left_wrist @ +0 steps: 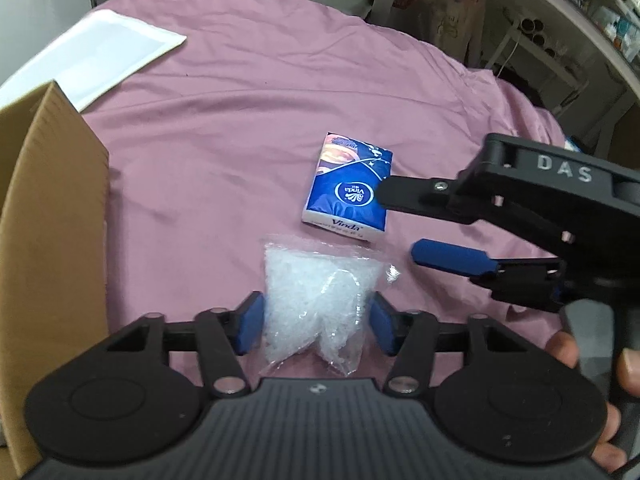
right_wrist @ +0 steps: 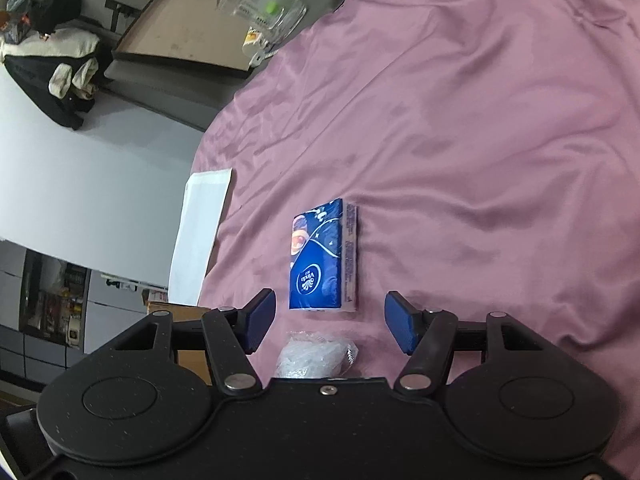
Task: Organize soft objects
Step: 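Close the left tool on the clear bag while the right tool grasps the blue tissue pack, then carry the bag and tissue pack over the box with both tools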
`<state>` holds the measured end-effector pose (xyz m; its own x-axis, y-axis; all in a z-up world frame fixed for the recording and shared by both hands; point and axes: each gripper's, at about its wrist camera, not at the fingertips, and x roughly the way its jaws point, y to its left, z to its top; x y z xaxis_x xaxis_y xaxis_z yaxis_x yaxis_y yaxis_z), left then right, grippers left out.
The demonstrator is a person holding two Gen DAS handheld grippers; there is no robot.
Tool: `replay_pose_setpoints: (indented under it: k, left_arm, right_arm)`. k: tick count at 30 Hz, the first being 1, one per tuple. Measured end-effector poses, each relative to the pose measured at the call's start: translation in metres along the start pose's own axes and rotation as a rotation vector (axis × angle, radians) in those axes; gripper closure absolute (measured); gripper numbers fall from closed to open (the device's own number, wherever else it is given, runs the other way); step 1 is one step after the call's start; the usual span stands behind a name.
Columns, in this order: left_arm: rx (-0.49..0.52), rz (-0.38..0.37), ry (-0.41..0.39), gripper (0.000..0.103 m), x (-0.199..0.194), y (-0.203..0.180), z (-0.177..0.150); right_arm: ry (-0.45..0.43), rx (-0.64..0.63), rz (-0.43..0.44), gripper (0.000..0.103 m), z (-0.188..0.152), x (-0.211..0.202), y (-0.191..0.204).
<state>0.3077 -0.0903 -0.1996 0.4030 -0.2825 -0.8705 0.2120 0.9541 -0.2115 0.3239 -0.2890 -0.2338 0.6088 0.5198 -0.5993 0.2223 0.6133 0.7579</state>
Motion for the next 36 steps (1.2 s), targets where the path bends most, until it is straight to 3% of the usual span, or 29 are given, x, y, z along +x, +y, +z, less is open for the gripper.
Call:
replay_pose_setpoints:
  k: [1,4,19,20,22,24,36]
  left_arm:
    - [-0.003,0.0,-0.004,0.058,-0.001,0.001,0.0]
    - [0.003,0.009,-0.023,0.063,-0.006,0.001,0.002]
    - [0.0,0.005,-0.084,0.064,-0.032,0.01,0.002]
    - [-0.004,0.006,-0.089,0.064,-0.035,0.01,0.003]
    - [-0.011,0.019,-0.101,0.064,-0.04,0.01,0.003]
    - [-0.007,0.028,-0.12,0.064,-0.047,0.009,0.003]
    - [-0.002,0.031,-0.212,0.064,-0.089,0.01,-0.004]
  right_arm:
    - [0.002,0.001,0.002,0.042,0.0,0.002,0.0]
    - [0.001,0.008,0.001,0.043,0.001,0.005,-0.002]
    - [-0.007,0.041,-0.012,0.05,0.001,0.018,-0.006]
    - [-0.008,0.043,-0.013,0.054,0.002,0.02,-0.006]
    - [-0.001,0.031,-0.012,0.071,0.002,0.023,-0.005]
    - [0.008,0.032,-0.011,0.078,0.001,0.023,-0.005]
    - [-0.054,-0.036,-0.052,0.081,-0.021,-0.025,0.01]
